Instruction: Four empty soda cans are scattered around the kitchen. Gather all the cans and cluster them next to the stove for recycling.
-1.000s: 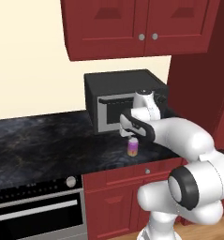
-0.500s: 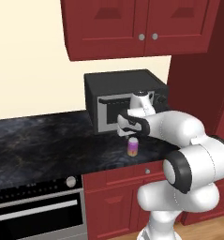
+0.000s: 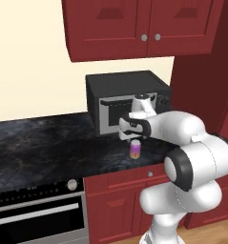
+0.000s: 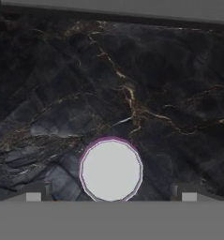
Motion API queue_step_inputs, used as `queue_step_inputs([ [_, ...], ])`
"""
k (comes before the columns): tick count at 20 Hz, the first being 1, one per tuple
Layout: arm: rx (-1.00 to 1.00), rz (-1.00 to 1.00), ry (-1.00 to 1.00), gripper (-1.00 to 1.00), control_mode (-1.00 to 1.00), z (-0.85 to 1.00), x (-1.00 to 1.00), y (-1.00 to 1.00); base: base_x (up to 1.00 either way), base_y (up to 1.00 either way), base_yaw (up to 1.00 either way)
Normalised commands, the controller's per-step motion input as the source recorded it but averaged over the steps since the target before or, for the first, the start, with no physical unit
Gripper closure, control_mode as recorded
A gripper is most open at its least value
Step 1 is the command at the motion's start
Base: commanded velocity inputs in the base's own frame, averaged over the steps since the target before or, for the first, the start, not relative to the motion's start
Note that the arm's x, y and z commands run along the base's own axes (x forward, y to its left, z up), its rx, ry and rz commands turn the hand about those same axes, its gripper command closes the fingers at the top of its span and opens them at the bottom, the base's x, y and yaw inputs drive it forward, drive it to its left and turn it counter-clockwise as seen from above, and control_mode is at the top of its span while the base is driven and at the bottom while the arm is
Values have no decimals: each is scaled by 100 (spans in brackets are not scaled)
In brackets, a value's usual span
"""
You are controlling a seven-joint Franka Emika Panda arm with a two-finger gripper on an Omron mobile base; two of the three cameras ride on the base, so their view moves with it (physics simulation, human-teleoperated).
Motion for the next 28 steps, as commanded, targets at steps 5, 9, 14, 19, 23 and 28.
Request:
queue_step_inputs([
  [5,0,0,0,-100,-100,-12,0,0,0,0,0],
  [9,0,0,0,-100,-100,-9,0,0,0,0,0],
  [14,0,0,0,-100,-100,-13,0,0,0,0,0],
  [19,0,0,0,-100,-100,-10,3,0,0,0,0],
  [23,0,0,0,-100,-100,-9,5,0,0,0,0],
  [28,0,0,0,-100,-100,-8,11,0,0,0,0],
])
